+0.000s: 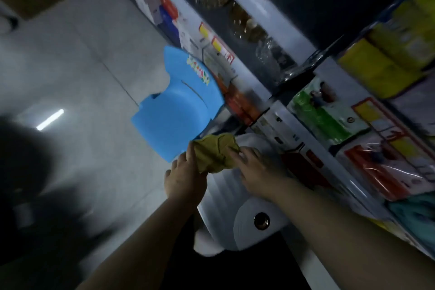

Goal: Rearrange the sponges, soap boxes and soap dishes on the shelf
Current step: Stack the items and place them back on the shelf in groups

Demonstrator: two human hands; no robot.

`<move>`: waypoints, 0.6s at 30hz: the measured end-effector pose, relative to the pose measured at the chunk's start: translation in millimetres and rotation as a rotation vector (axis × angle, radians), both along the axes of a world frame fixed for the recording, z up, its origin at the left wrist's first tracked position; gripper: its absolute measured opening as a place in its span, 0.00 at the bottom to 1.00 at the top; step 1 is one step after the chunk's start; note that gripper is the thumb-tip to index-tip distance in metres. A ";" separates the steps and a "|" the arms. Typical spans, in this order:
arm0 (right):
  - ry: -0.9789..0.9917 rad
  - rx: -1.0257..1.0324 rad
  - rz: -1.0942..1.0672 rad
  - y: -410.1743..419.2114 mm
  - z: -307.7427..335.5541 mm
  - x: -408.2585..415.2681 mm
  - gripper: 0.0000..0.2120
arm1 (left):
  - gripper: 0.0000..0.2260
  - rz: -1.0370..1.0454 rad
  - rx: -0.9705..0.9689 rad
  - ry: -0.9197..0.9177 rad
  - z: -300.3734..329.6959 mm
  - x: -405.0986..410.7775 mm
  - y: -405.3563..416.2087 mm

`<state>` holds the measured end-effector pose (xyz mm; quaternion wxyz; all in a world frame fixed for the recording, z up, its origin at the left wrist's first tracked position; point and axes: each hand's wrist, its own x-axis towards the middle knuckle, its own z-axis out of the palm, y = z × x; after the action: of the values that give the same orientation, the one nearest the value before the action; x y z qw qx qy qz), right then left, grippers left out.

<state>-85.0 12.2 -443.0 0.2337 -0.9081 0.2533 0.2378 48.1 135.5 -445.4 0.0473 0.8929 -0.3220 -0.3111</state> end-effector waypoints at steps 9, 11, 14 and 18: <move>-0.387 -0.272 -0.481 8.7 199.6 12.2 0.30 | 0.22 -0.266 -0.370 0.033 238.5 46.7 -60.0; -0.466 -0.336 -0.564 12.2 242.9 7.2 0.28 | 0.25 -0.355 -0.462 0.008 284.3 45.4 -68.4; -0.571 -0.489 -0.643 16.4 298.9 -10.2 0.28 | 0.33 -0.447 -0.605 0.007 340.4 38.7 -80.7; -0.651 -0.621 -0.778 25.2 364.3 -57.1 0.27 | 0.30 -0.667 -0.753 0.038 405.4 -0.1 -101.0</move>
<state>-142.1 37.5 -78.7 0.0930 -0.8006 0.5405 -0.2413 48.0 34.5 -40.0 0.2701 0.6564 -0.6789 -0.1879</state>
